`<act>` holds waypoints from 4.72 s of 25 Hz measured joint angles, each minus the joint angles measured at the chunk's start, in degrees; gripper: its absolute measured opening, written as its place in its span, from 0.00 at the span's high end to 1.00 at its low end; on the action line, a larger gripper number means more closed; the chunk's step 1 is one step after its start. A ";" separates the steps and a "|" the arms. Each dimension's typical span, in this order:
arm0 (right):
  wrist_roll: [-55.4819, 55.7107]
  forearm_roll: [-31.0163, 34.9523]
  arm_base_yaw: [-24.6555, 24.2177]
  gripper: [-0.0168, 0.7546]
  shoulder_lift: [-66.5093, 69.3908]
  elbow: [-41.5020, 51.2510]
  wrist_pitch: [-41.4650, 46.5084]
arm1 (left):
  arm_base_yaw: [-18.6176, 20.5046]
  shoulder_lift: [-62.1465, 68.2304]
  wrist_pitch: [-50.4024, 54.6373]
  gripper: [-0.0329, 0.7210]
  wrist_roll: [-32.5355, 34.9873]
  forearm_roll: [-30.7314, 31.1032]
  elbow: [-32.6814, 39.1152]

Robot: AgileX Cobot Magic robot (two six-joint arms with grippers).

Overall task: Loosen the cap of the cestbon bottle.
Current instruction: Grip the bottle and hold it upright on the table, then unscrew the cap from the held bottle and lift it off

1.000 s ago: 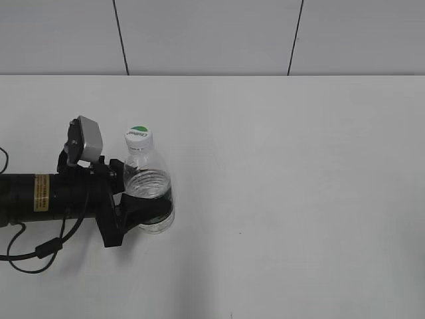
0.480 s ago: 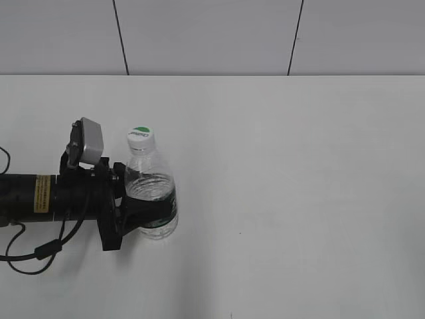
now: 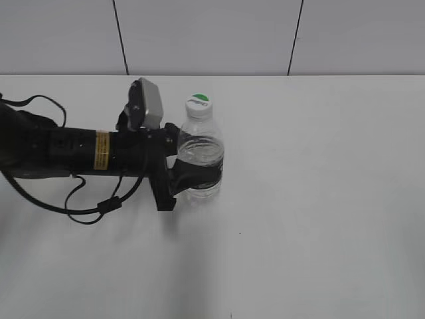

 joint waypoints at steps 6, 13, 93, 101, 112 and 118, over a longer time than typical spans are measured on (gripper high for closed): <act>0.06 0.00 0.00 0.33 0.00 0.00 0.00 | -3.11 0.57 5.78 0.46 -0.50 -3.93 -6.86; 0.12 0.05 0.00 0.33 0.00 0.00 0.00 | -3.36 5.98 5.27 0.46 -2.93 -4.95 -11.11; 25.39 7.67 35.30 0.30 116.33 -80.36 7.11 | -3.38 10.91 1.04 0.47 -3.19 -3.01 -11.46; 26.01 5.27 35.30 0.30 118.81 -80.36 7.15 | -3.38 10.91 1.04 0.47 -3.19 -3.01 -11.46; 26.26 6.09 35.30 0.43 118.86 -80.36 7.15 | -3.38 10.91 1.15 0.47 -3.19 -3.01 -11.46; 26.33 7.02 35.30 0.44 118.87 -78.45 7.23 | -3.38 10.91 1.21 0.47 -3.19 -3.01 -11.46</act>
